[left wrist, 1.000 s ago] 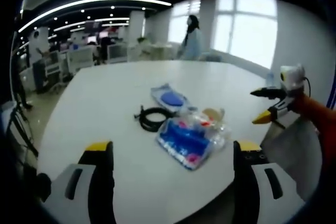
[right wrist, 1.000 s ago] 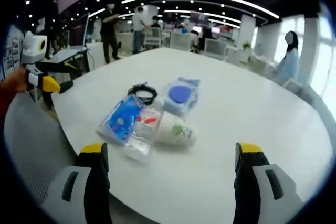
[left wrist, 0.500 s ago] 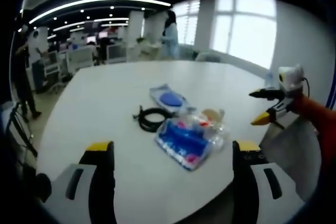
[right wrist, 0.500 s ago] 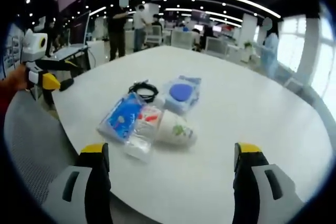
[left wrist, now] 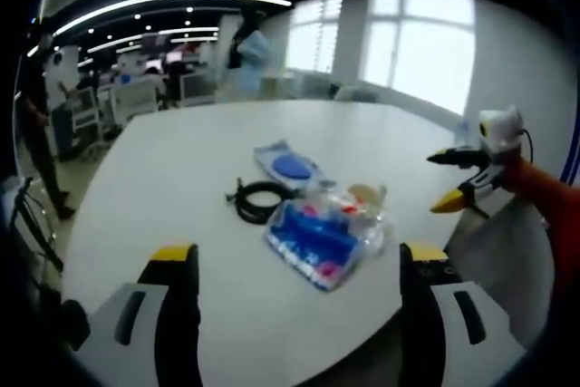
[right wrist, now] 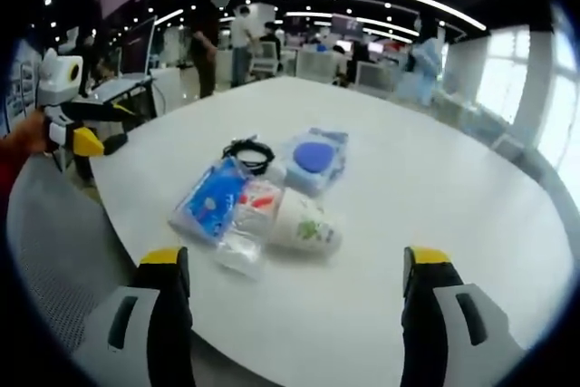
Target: Arrange the tabletop items into an orderly group along one side of the table until the central work area is clear of visible clutter.
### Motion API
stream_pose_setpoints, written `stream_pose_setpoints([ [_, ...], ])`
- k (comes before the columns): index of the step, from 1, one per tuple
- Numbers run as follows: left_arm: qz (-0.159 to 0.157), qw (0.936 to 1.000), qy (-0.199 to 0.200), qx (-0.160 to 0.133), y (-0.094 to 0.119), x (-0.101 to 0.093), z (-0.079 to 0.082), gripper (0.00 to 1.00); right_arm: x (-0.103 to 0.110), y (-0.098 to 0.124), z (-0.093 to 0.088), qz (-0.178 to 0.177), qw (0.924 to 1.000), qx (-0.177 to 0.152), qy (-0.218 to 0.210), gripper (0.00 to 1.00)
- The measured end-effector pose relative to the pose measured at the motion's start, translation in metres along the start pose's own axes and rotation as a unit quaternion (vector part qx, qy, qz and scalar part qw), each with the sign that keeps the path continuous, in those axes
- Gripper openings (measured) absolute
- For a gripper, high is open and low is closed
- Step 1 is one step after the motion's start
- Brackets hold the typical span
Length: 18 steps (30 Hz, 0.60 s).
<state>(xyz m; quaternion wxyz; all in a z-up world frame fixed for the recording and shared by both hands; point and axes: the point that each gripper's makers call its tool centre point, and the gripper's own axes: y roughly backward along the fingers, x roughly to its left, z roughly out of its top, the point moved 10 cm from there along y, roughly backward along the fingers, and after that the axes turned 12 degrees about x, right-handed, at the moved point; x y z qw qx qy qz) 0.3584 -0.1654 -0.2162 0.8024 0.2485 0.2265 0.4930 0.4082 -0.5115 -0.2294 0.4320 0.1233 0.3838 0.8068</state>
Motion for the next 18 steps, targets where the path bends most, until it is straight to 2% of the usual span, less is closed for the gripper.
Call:
stream_pose_setpoints([
  [7, -0.001, 1.0000, -0.003, 0.003, 0.000, 0.000, 0.000, 0.87, 0.004, -0.001, 0.002, 0.004, 0.9999, 0.006, 0.012, 0.92],
  [13, -0.003, 1.0000, -0.004, 0.001, 0.000, -0.001, 0.001, 0.87, 0.016, -0.004, 0.012, 0.018, 0.9997, -0.002, 0.015, 0.87],
  [18, -0.005, 1.0000, -0.005, 0.000, 0.000, -0.001, 0.001, 0.87, 0.024, -0.009, 0.022, 0.031, 0.9993, -0.002, 0.021, 0.79],
])
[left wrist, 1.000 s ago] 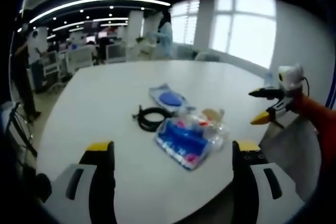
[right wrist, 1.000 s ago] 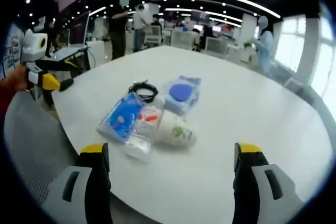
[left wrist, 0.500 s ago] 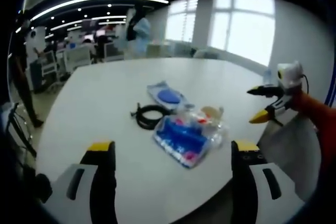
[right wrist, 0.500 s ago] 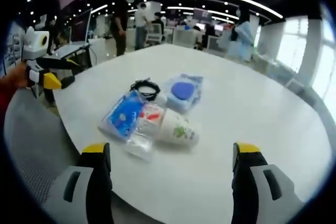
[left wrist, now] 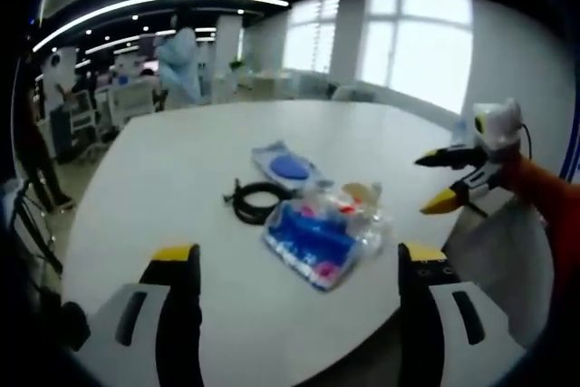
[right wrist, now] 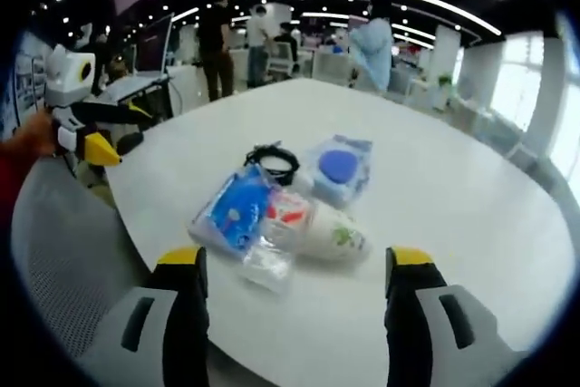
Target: Arrange the tabletop items into an orderly group along one side of the table until the central work area is clear of visible clutter.
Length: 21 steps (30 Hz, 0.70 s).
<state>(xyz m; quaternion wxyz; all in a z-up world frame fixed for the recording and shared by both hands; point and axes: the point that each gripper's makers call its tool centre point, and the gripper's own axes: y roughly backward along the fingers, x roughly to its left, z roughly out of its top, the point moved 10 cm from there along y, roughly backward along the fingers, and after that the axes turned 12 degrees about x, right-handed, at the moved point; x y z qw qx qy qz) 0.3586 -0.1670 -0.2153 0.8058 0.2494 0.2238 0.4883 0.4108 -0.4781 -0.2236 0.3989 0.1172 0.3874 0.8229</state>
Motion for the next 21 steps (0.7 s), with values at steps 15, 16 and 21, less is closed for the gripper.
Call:
stream_pose_setpoints([
  [15, -0.003, 0.9999, 0.005, -0.010, 0.002, 0.002, 0.000, 0.86, 0.016, -0.020, 0.021, 0.039, 0.9989, 0.013, -0.020, 0.62],
  [16, -0.002, 0.9999, 0.004, -0.011, 0.003, 0.002, 0.000, 0.86, 0.017, -0.021, 0.022, 0.040, 0.9989, 0.013, -0.020, 0.62],
  [21, -0.003, 0.9999, 0.005, -0.013, 0.003, 0.002, 0.000, 0.86, 0.019, -0.033, 0.028, 0.046, 0.9982, 0.028, -0.024, 0.57],
])
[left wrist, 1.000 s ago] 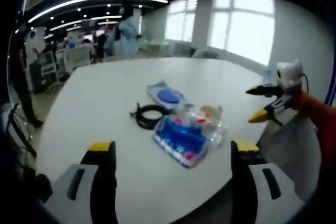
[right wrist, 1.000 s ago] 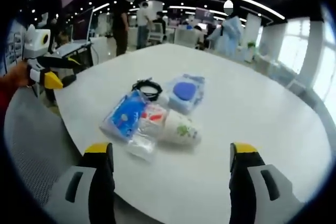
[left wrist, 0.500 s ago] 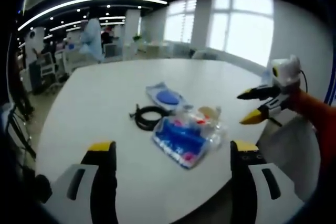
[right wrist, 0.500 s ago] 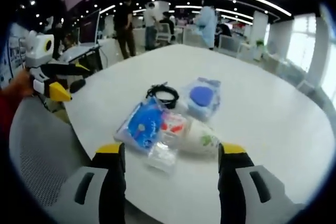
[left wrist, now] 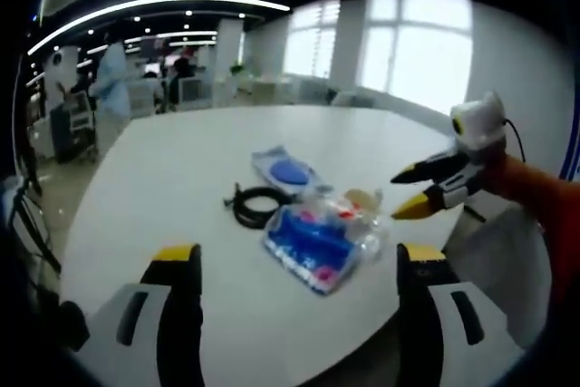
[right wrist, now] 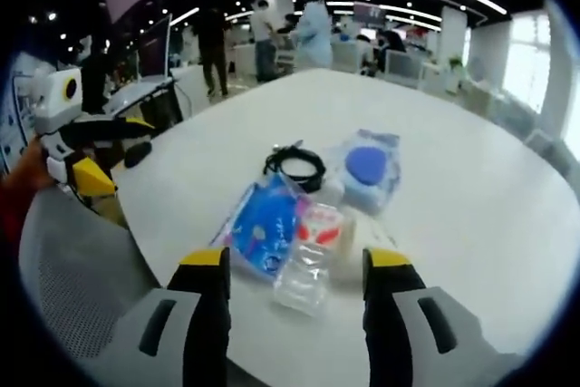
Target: Arrange the tabletop items into an orderly group along one side of the table until the central work area is clear of visible clutter.
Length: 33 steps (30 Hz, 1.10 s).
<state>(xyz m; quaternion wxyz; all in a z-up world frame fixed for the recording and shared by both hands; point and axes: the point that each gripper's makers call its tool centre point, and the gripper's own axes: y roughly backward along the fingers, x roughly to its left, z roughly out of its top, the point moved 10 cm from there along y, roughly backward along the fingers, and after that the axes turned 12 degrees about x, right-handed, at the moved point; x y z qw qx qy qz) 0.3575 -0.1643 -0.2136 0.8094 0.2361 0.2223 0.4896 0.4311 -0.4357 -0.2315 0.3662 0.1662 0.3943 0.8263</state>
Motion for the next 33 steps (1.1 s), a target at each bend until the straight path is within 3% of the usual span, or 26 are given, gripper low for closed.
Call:
stream_pose_setpoints([
  [7, -0.005, 1.0000, 0.002, -0.002, 0.000, -0.001, 0.000, 0.85, 0.004, -0.019, 0.008, 0.016, 0.9996, 0.022, 0.007, 0.55],
  [17, -0.008, 1.0000, 0.004, -0.001, 0.000, -0.001, 0.000, 0.83, 0.002, -0.043, 0.023, 0.009, 0.9988, 0.046, 0.013, 0.54],
  [33, -0.010, 0.9999, 0.003, -0.001, 0.001, 0.000, 0.000, 0.82, -0.012, -0.074, 0.019, -0.012, 0.9932, 0.109, -0.040, 0.51],
])
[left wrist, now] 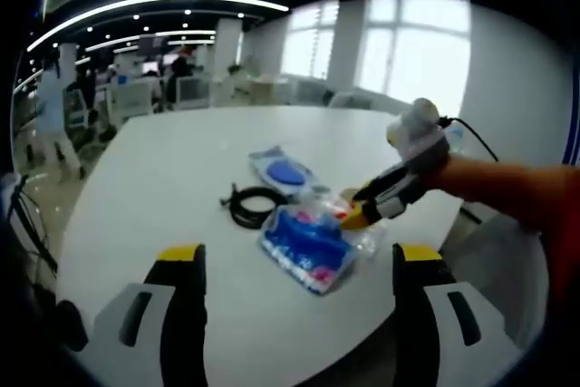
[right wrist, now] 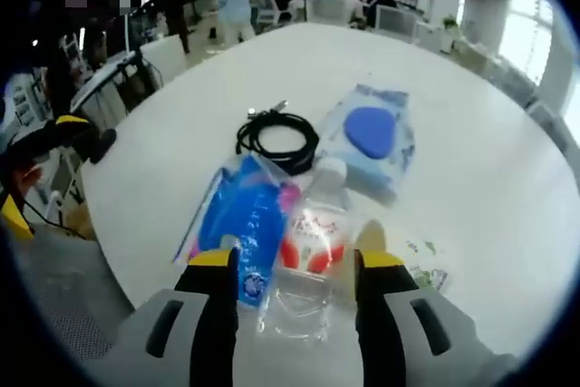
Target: Arrange the tabletop items into an orderly group along one side of the table until the central work area is clear of visible clutter.
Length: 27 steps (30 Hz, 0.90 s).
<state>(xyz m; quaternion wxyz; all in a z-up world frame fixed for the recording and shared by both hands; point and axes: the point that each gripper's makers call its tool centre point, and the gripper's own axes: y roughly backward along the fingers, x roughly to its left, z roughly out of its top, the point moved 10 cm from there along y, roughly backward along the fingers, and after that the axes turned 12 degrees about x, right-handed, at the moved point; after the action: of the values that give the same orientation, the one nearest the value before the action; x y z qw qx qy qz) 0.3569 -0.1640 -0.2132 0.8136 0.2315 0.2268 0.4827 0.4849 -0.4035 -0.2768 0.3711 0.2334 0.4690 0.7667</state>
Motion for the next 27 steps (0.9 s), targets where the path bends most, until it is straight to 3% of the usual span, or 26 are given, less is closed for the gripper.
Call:
stream_pose_setpoints([
  [7, -0.004, 1.0000, -0.001, 0.000, 0.000, -0.001, 0.000, 0.81, -0.002, -0.011, -0.003, 0.006, 0.9997, 0.018, -0.017, 0.50],
  [27, -0.012, 0.9999, 0.008, -0.004, 0.000, 0.000, 0.000, 0.80, -0.008, -0.037, 0.011, -0.012, 0.9987, 0.020, -0.044, 0.47],
])
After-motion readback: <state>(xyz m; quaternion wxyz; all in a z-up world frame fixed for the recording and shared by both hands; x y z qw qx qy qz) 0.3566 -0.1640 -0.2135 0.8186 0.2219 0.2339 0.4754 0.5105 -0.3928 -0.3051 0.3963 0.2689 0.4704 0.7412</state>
